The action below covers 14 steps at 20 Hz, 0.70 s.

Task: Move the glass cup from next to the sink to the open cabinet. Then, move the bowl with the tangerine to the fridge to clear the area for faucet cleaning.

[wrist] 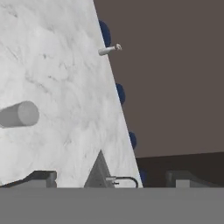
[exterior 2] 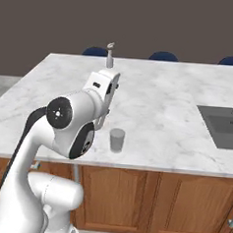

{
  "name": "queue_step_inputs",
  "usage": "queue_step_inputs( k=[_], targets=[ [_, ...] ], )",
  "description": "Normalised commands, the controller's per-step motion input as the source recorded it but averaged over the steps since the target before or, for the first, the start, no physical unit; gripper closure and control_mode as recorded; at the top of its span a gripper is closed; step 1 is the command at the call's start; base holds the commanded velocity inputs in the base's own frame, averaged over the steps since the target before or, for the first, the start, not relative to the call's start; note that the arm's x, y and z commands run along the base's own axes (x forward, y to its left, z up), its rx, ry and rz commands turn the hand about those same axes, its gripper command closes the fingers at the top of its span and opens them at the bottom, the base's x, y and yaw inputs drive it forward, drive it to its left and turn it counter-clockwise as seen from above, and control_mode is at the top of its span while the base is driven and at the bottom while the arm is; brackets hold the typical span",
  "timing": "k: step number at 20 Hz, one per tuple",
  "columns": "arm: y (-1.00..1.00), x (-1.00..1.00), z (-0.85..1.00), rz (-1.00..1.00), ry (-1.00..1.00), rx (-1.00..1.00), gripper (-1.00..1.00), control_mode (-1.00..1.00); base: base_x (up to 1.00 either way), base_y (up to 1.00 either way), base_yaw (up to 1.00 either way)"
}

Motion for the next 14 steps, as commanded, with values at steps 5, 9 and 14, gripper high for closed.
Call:
queue_step_inputs(
  k=[5,9,14],
  targets=[
    [0.00,0.00,0.00,0.00,0.00,0.00,-1.00,1.00,0.32,-1.00,0.33],
    [0.00,0.00,0.00,0.00,0.00,0.00,-1.00,1.00,0.10,-0.83,0.46],
    [0.00,0.00,0.00,0.00,0.00,0.00,-1.00,1.00,0.24,-0.26,0.33]
  ],
)
